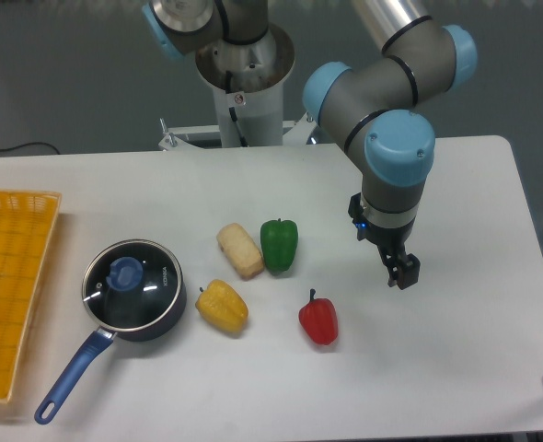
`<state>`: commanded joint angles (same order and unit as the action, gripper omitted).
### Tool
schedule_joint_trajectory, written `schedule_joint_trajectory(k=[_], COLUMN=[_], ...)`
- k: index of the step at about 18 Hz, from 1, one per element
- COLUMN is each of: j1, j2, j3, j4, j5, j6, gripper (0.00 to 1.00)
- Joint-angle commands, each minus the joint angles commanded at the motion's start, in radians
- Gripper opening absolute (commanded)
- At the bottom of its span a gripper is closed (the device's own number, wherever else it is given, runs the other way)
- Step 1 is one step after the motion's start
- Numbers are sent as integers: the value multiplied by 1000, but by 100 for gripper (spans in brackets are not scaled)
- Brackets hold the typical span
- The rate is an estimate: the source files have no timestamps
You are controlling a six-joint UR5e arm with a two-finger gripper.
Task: Open the lid
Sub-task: 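Move the gripper across the table toward the blue lid knob of the saucepan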
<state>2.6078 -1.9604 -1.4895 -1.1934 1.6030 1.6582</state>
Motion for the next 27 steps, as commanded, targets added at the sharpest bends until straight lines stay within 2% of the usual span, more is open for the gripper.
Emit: schedule_joint_trajectory(k=[7, 10, 15, 20, 24, 27], j1=[-8, -15, -32, -90, -129, -150], j2=[3, 31, 66, 87, 110, 149], j3=[-11, -23, -77, -84, -90, -129], j4=[2, 17, 20, 20, 9, 9], j5=[-2, 2, 2, 0, -14, -44], j6=[0, -8, -112, -228, -258, -282], gripper=[100, 100, 100, 100, 100, 100])
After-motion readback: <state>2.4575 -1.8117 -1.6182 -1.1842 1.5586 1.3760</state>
